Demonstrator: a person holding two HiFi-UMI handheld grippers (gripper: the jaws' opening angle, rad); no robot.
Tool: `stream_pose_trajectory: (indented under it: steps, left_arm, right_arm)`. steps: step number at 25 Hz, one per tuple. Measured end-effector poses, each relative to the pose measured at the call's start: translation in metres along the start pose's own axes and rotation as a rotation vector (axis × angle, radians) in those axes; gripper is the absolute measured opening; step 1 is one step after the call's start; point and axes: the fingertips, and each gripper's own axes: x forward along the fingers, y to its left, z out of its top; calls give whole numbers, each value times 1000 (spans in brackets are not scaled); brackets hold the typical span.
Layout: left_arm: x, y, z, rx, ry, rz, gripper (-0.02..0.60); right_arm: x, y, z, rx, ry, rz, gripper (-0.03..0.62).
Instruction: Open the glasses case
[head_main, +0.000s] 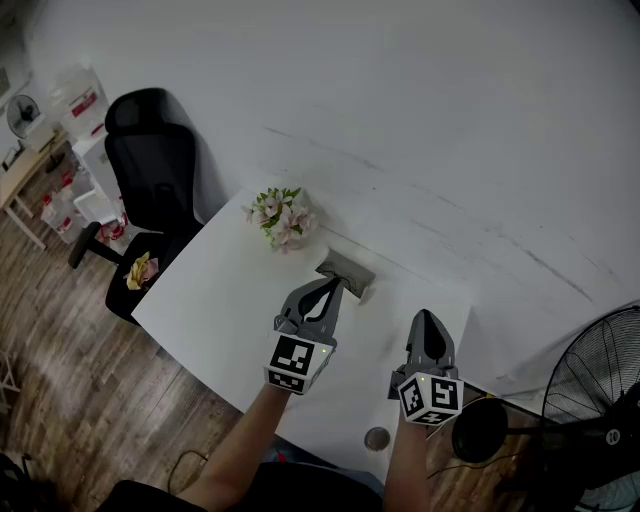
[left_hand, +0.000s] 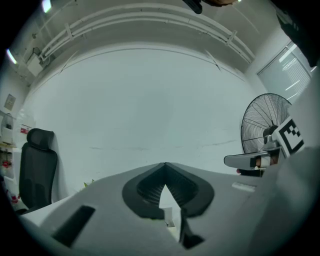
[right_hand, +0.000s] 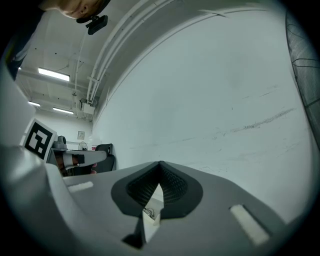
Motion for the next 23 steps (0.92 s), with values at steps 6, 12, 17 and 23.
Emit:
stream_pose_trajectory:
  steps: [6, 12, 17, 23]
  left_arm:
    - [1, 2, -2, -12, 2, 3, 8]
    - [1, 1, -5, -20, 11, -2, 8]
    - [0, 2, -7, -28, 17, 0, 8]
    - [-1, 2, -6, -28, 19, 2, 8]
  right_arm:
    - [1, 0, -3, 3, 7, 2, 8]
    - [2, 0, -4, 4, 13, 7, 8]
    - [1, 2, -6, 4, 18, 13, 8]
    - [1, 2, -5, 7, 20, 16, 8]
